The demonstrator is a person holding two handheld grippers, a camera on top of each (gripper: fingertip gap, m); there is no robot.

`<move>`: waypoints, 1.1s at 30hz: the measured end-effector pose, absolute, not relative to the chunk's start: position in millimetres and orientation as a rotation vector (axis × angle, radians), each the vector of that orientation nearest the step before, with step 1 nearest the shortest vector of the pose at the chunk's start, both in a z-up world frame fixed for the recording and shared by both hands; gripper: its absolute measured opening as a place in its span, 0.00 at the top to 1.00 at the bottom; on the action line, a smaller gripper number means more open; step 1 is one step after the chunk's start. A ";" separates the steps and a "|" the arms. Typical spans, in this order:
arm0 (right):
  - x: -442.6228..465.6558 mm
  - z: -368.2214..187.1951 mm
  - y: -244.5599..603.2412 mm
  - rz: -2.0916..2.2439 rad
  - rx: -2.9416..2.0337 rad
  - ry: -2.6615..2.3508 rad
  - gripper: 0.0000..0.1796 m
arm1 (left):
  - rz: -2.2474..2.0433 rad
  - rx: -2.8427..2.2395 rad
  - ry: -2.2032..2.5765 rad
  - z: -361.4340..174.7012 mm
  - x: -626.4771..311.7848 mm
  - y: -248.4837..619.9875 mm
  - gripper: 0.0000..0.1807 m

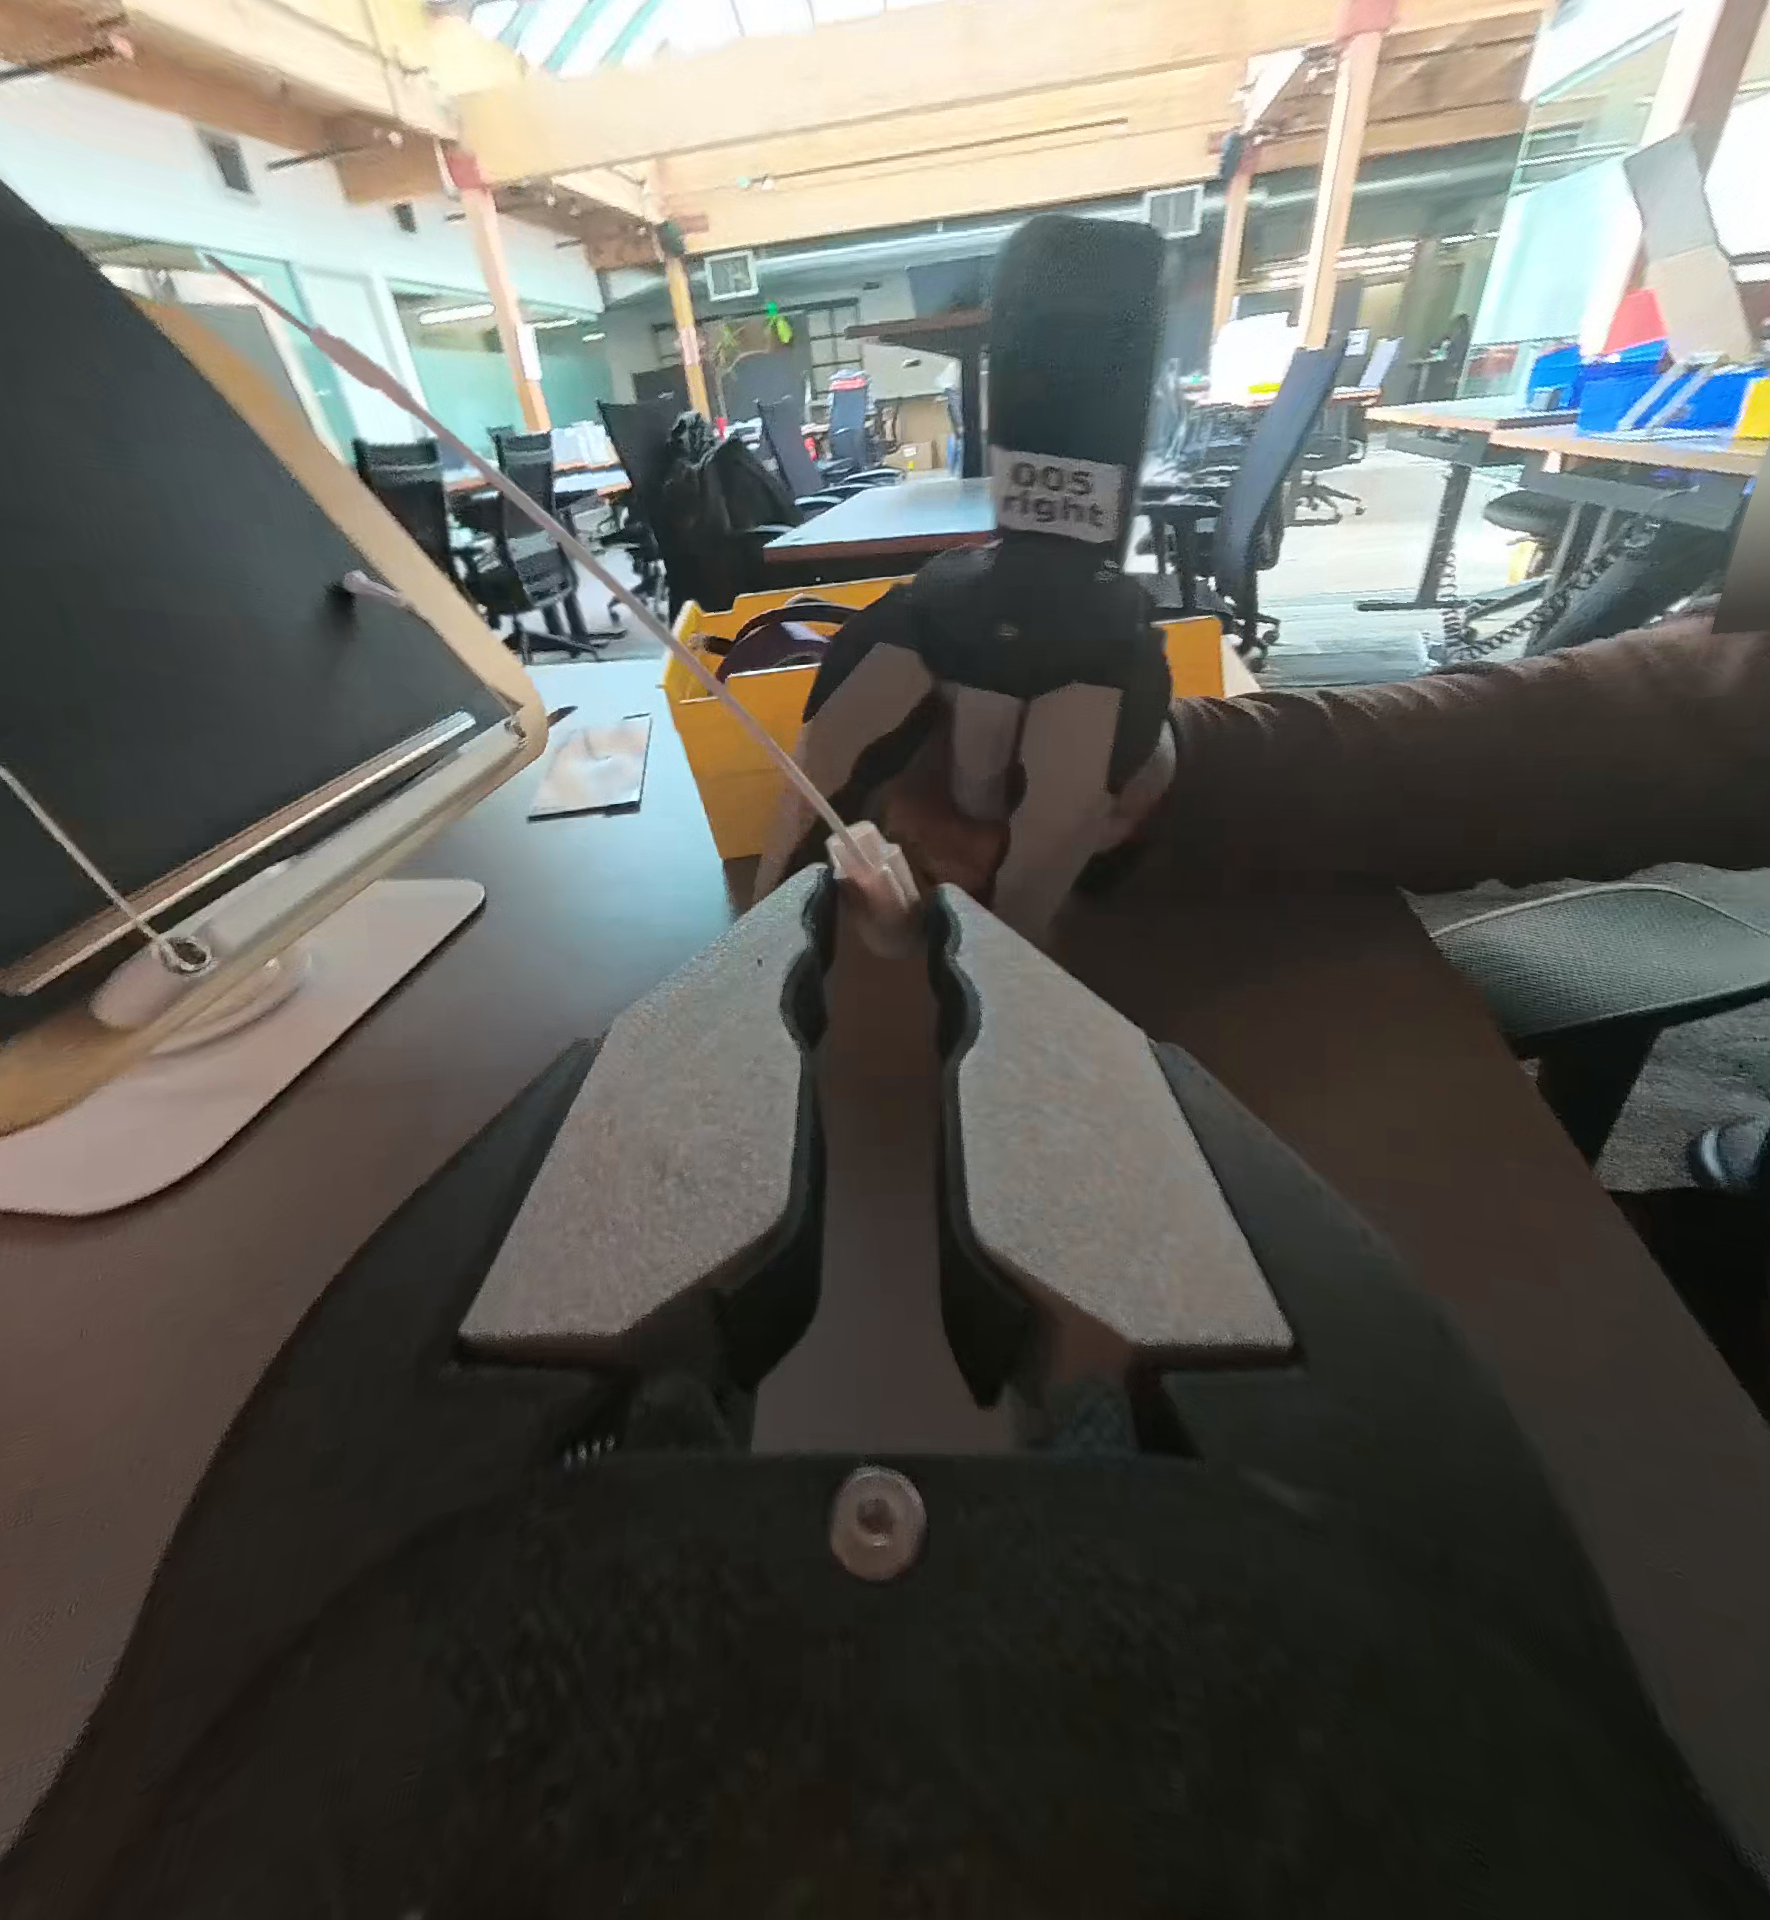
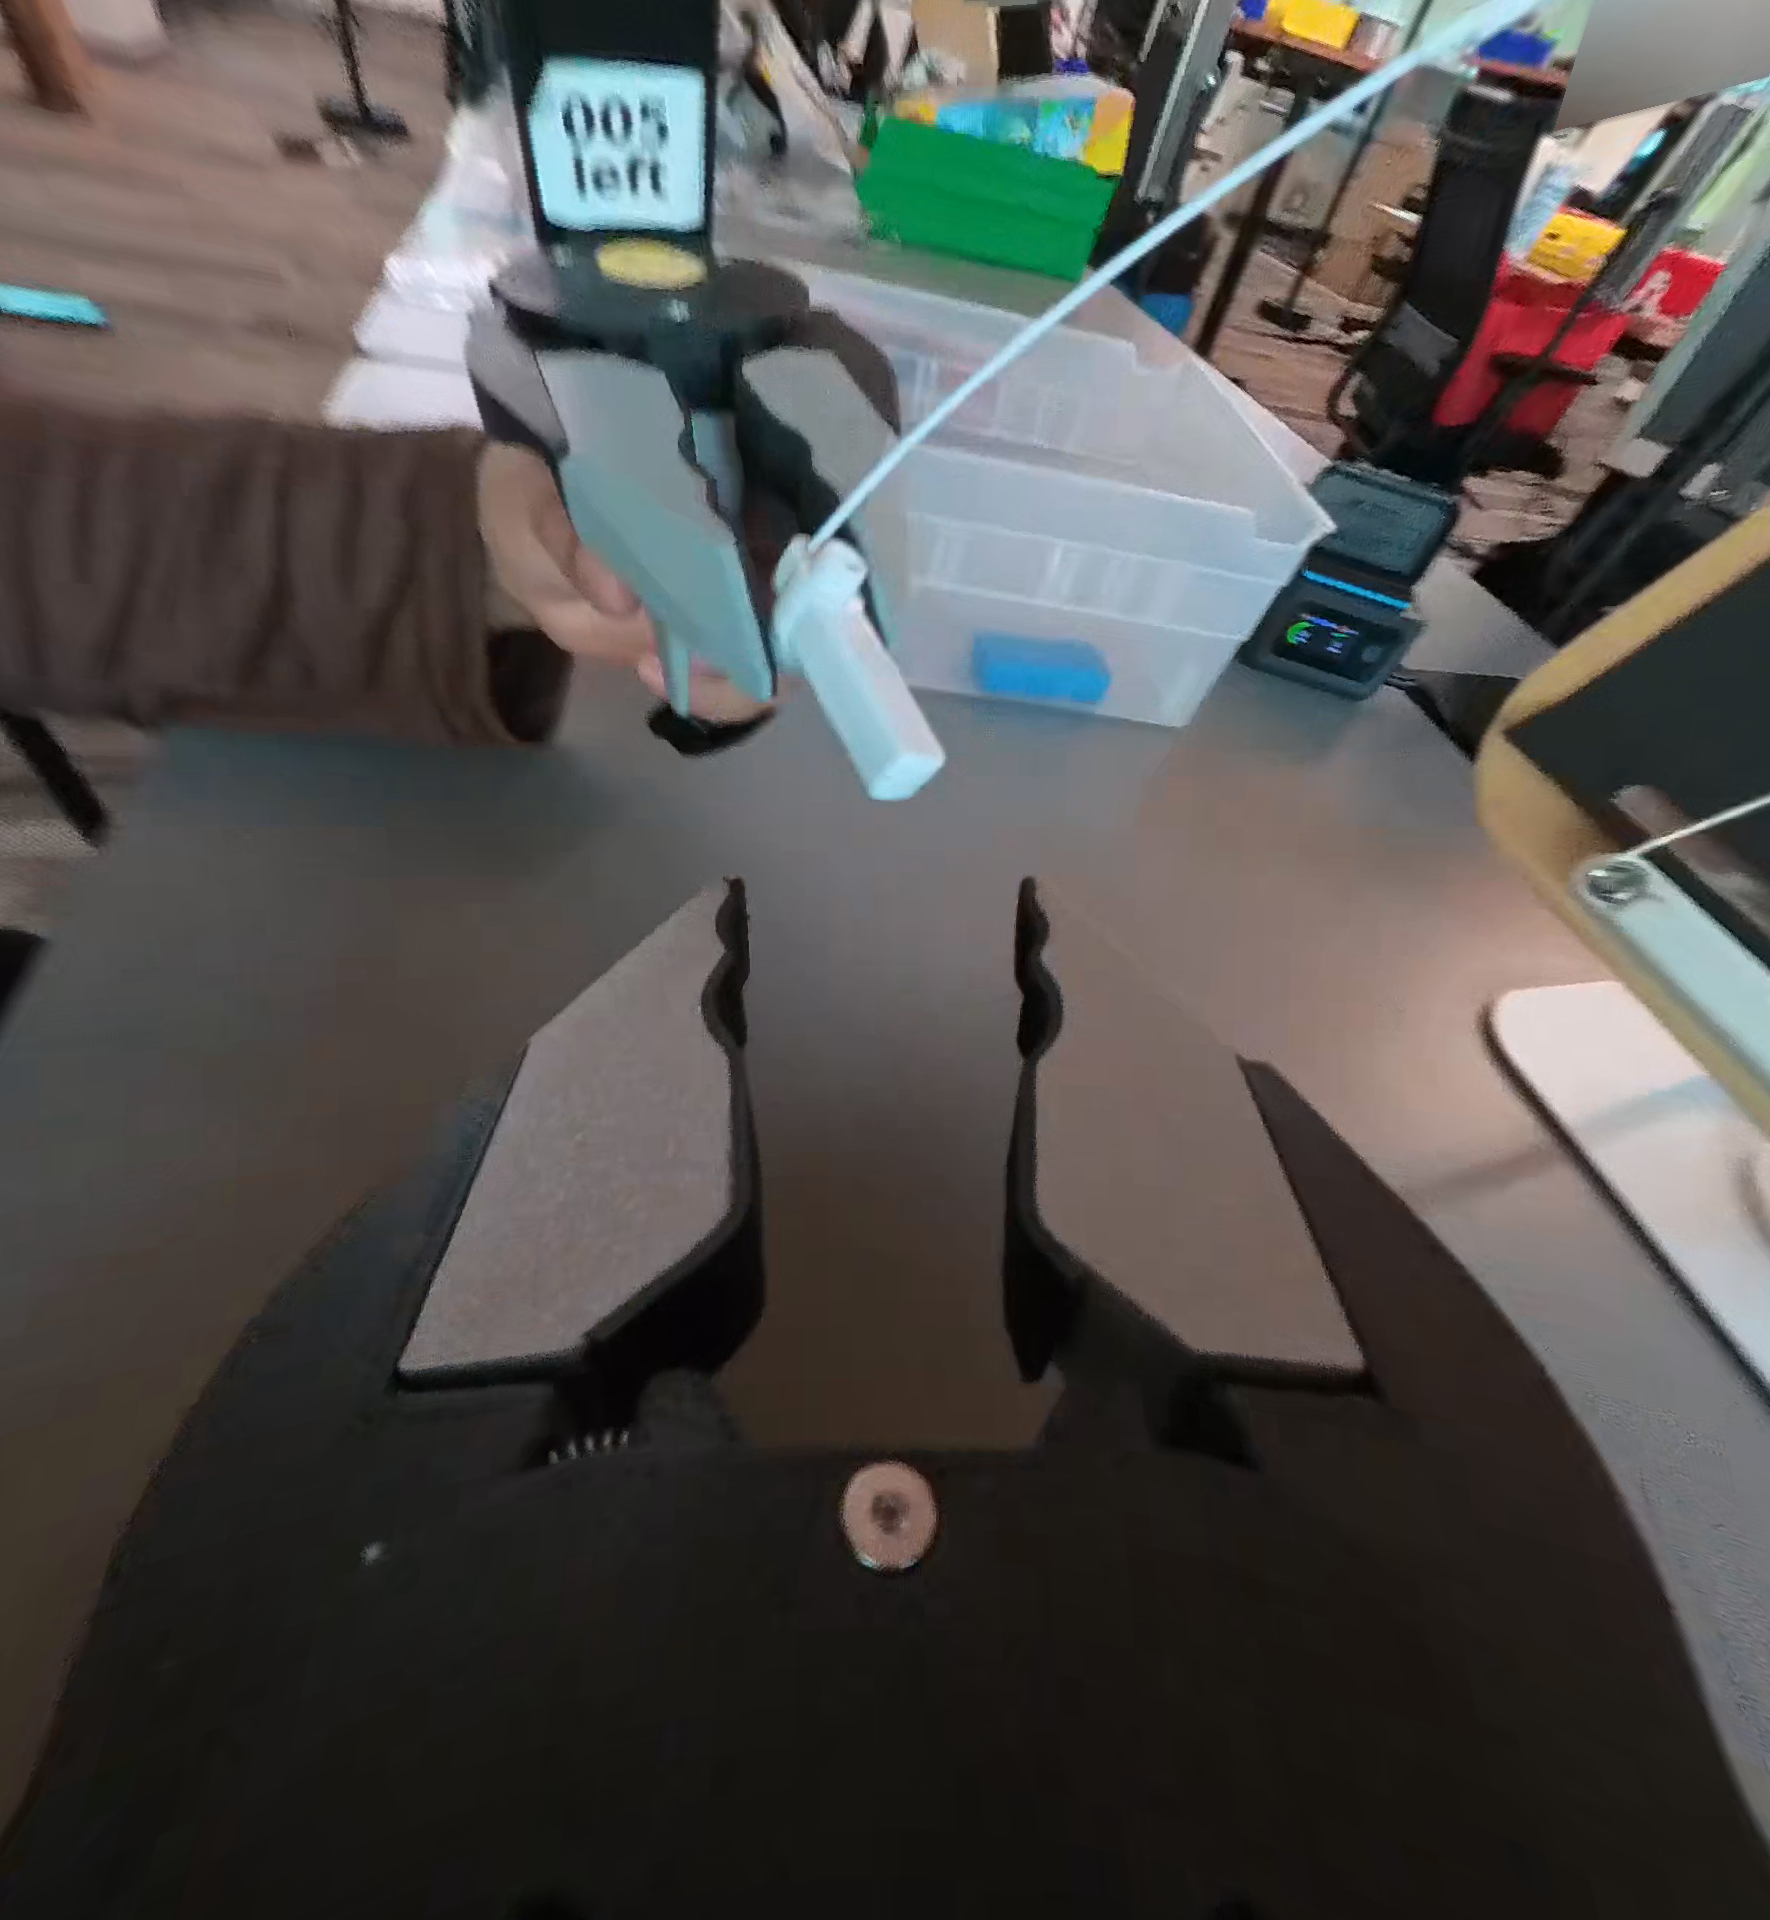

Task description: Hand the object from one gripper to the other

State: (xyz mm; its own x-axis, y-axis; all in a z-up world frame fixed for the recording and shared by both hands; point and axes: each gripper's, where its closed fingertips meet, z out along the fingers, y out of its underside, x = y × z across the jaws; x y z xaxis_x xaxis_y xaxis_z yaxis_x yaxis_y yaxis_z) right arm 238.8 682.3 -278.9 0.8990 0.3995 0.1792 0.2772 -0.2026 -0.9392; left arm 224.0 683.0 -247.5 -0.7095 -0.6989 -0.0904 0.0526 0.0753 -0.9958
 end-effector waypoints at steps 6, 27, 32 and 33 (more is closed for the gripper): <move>214.6 -274.2 678.3 0.376 -1.764 -0.491 0.87 | -1.653 -0.540 1.807 -251.8 220.5 671.6 0.93; 241.7 -261.1 674.3 -0.487 -1.650 -0.774 0.96 | -1.773 -0.969 1.930 -283.8 231.4 676.1 0.73; 232.0 -260.9 672.8 -0.728 -1.562 -0.921 0.95 | -2.026 -1.004 1.825 -262.0 228.5 675.9 0.74; 228.8 -261.4 672.8 -0.739 -1.551 -0.938 0.95 | -2.045 -0.986 1.783 -256.1 228.4 678.4 0.77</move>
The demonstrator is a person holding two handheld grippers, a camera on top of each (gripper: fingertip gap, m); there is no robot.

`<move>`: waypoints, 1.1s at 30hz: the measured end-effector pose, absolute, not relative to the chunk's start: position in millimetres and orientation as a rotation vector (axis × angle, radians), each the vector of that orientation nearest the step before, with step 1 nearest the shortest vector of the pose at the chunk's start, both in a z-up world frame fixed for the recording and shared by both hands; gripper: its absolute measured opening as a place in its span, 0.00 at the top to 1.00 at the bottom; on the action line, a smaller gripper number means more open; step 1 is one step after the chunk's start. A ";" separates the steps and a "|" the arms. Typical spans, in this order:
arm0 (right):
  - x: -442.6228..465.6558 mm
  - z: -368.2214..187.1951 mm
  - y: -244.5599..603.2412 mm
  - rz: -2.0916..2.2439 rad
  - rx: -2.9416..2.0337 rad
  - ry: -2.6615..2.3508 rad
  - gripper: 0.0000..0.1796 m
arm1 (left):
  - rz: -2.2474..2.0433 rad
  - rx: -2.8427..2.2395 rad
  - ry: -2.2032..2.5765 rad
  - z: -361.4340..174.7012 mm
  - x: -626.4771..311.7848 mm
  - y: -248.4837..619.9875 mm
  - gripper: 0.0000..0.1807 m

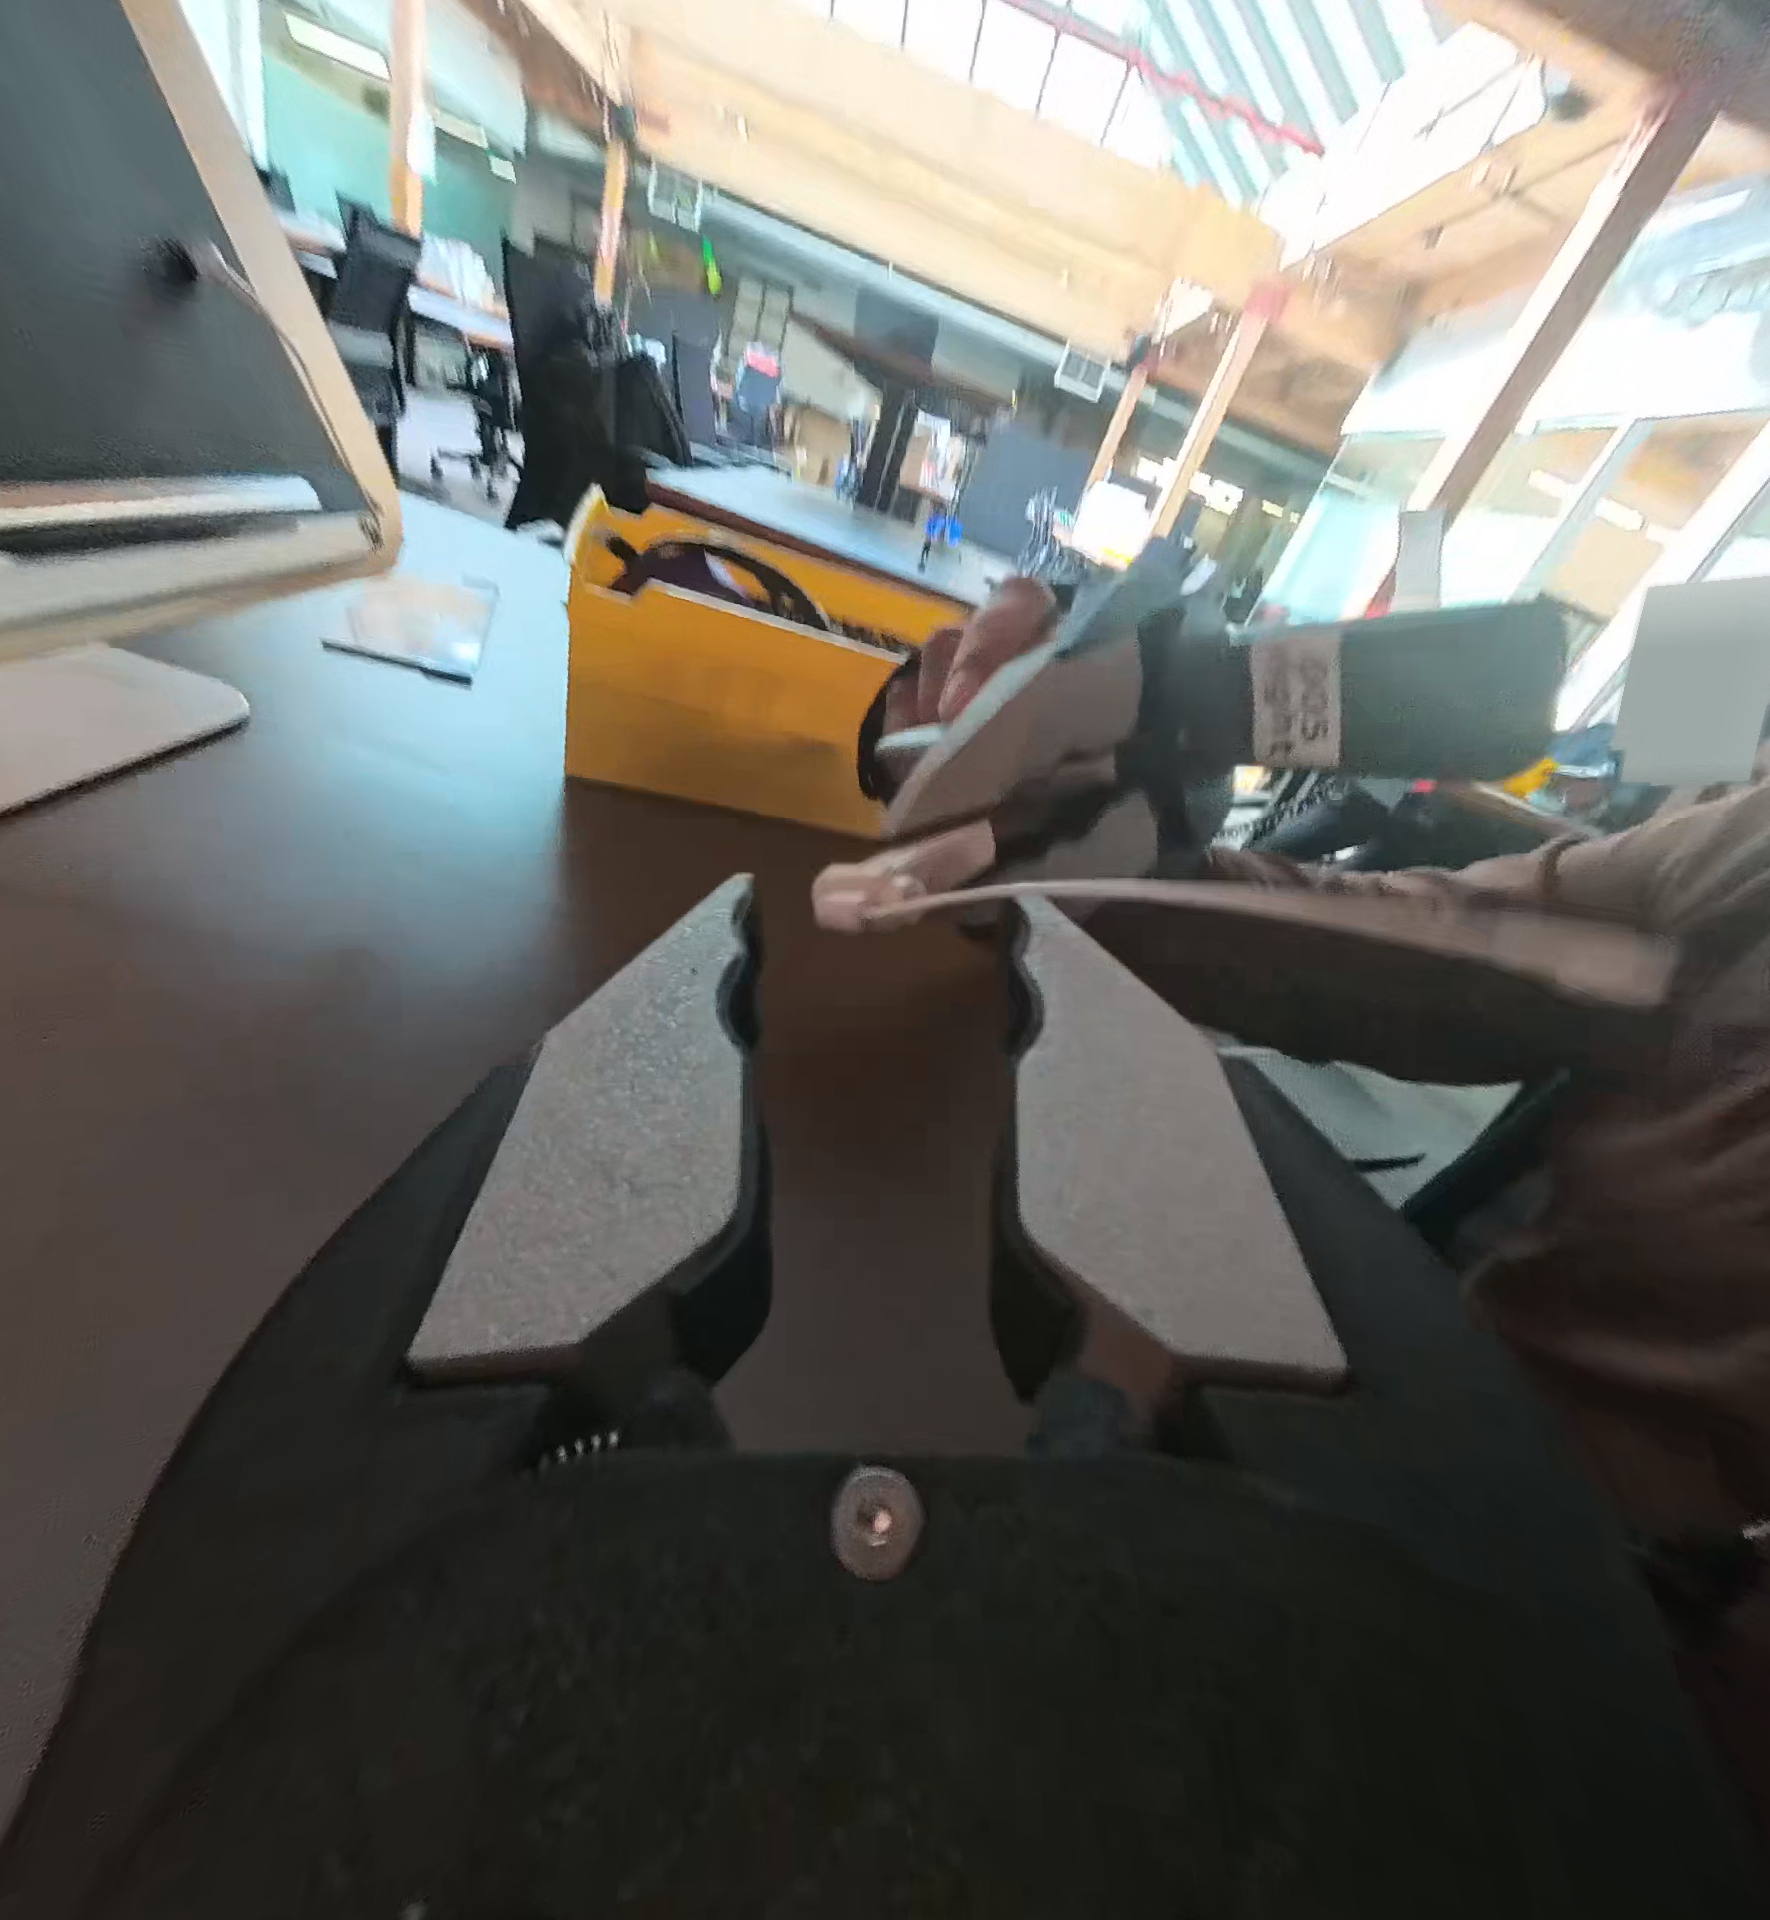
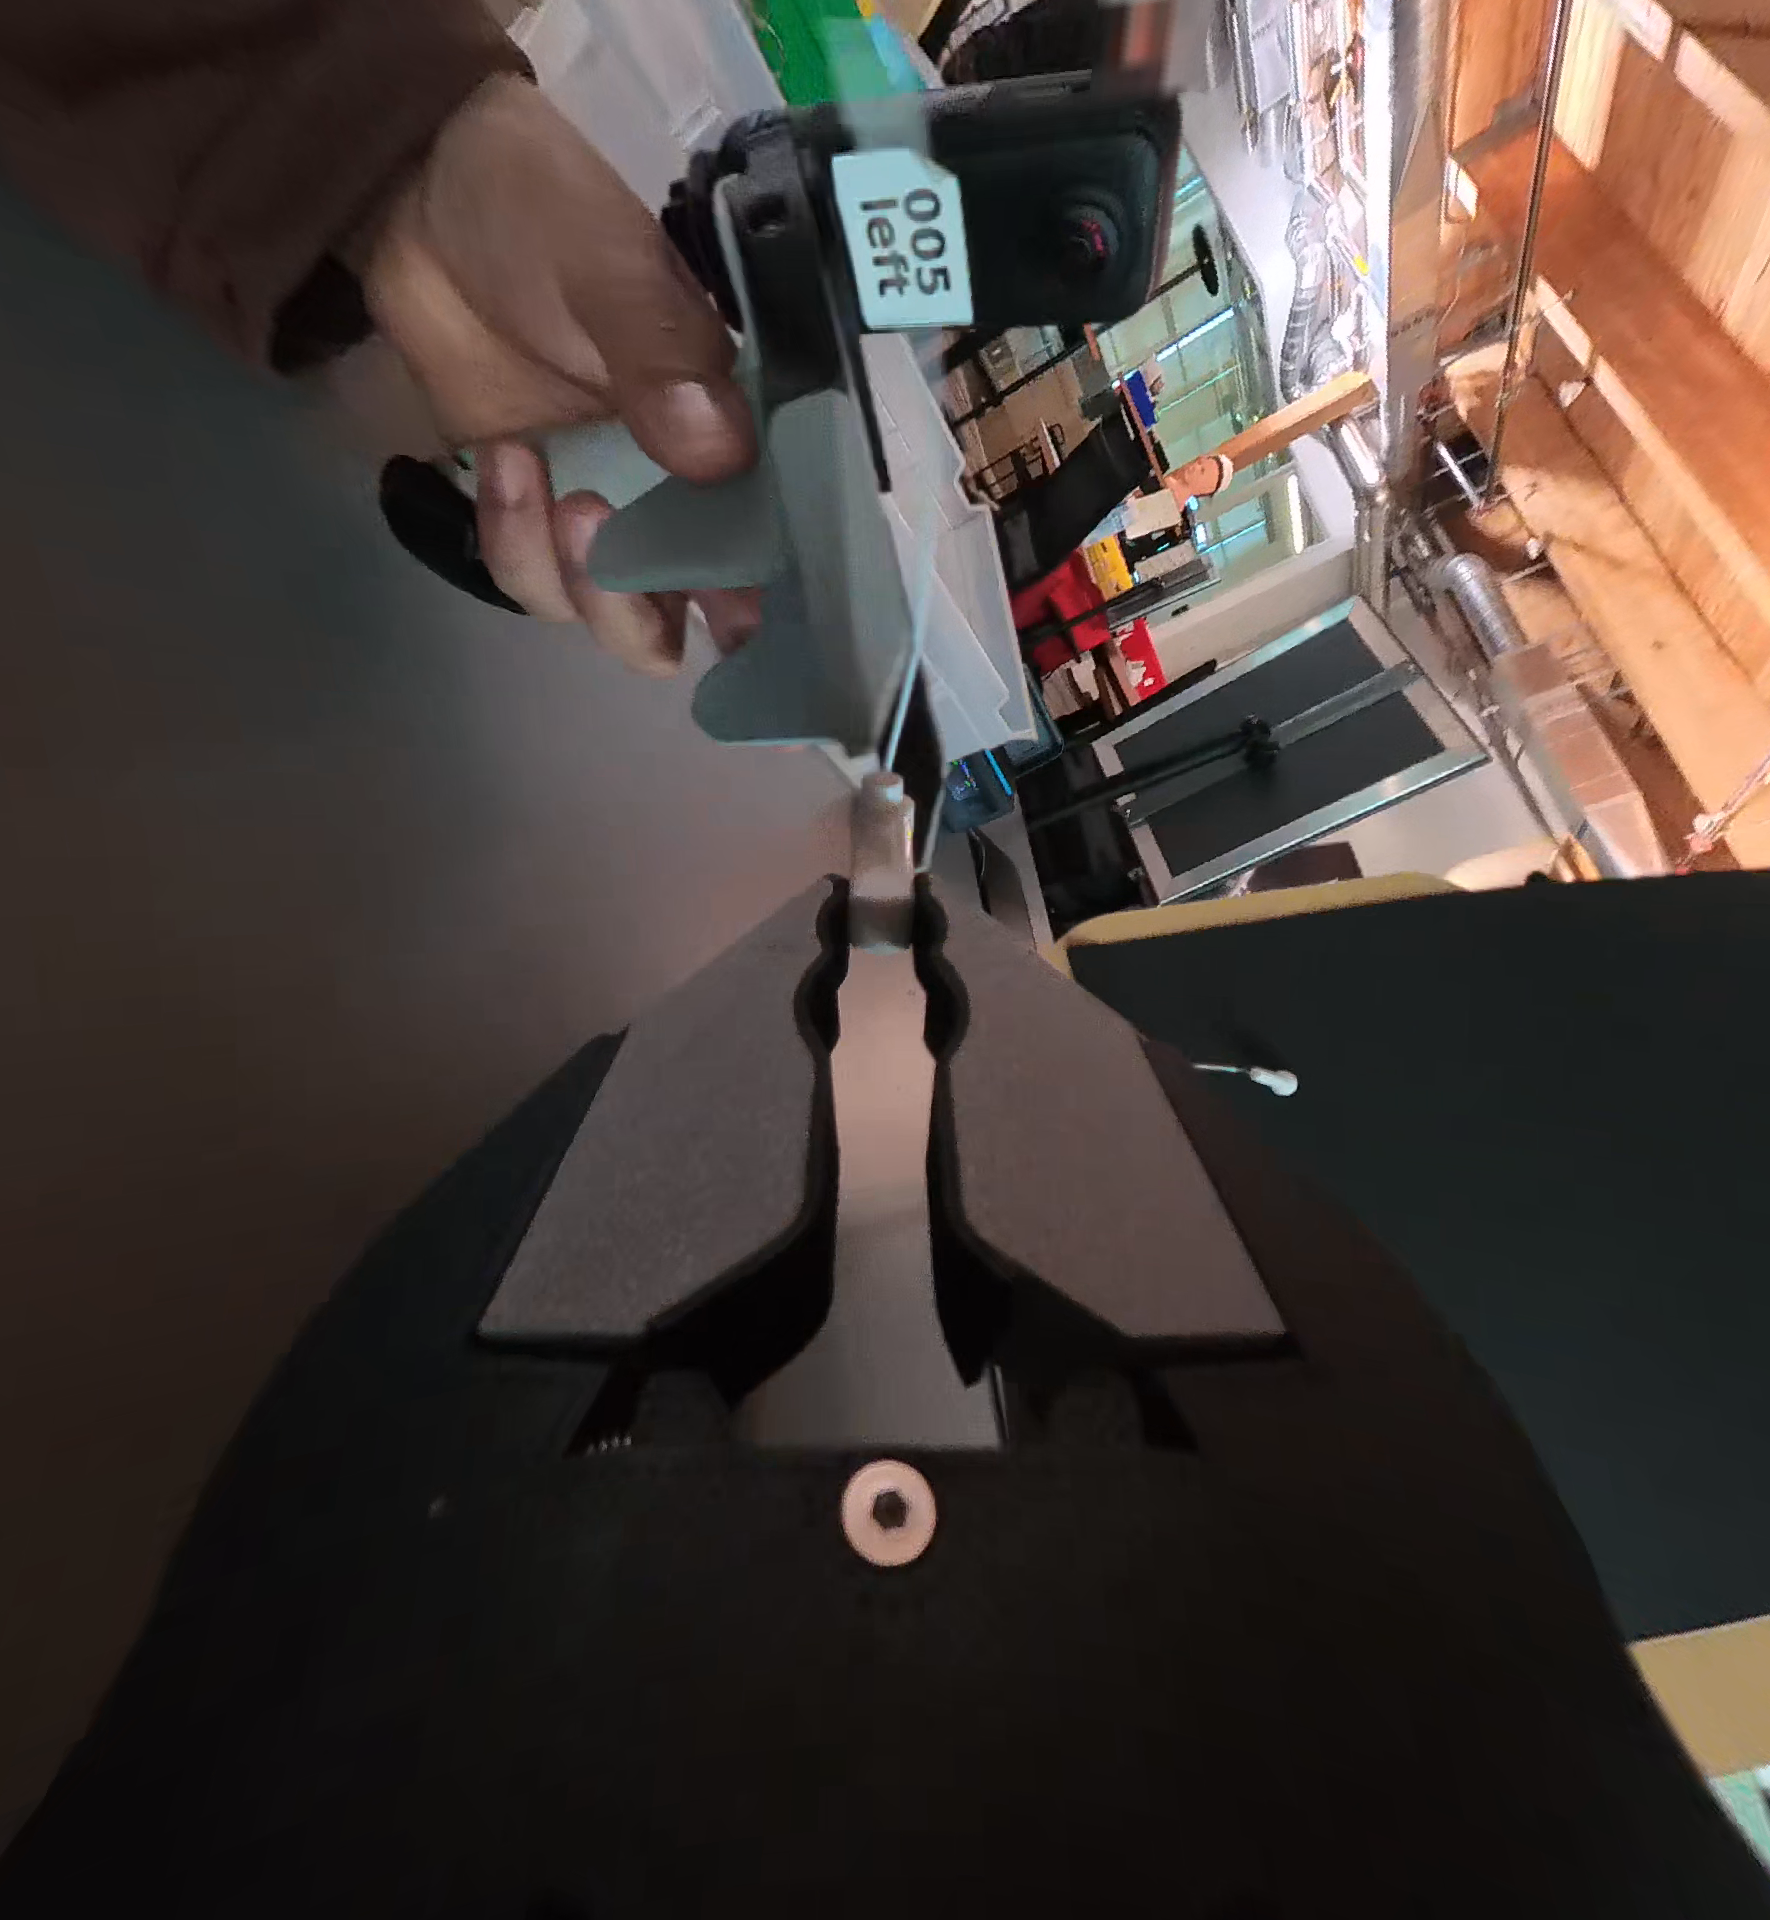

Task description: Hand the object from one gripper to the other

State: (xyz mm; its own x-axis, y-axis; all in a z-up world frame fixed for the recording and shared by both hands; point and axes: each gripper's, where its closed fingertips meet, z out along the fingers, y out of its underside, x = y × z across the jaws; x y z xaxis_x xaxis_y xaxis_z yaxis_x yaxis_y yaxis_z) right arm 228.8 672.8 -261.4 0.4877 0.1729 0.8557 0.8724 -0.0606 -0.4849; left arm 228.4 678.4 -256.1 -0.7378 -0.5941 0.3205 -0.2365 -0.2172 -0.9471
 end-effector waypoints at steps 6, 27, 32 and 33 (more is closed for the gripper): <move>221.9 -256.4 672.2 -0.744 -1.506 -0.943 0.95 | -2.043 -0.951 1.812 -254.5 223.5 672.4 0.82; 237.3 -277.7 671.0 0.574 -1.852 -0.316 0.81 | -0.968 -0.216 1.597 -242.8 227.3 669.7 0.88; 226.2 -241.6 656.5 1.022 -1.637 -0.224 0.78 | -0.893 -0.109 1.526 -236.1 224.4 667.6 0.88; 225.5 -243.1 657.8 1.037 -1.642 -0.210 0.78 | -0.887 -0.096 1.515 -234.7 223.8 665.4 0.88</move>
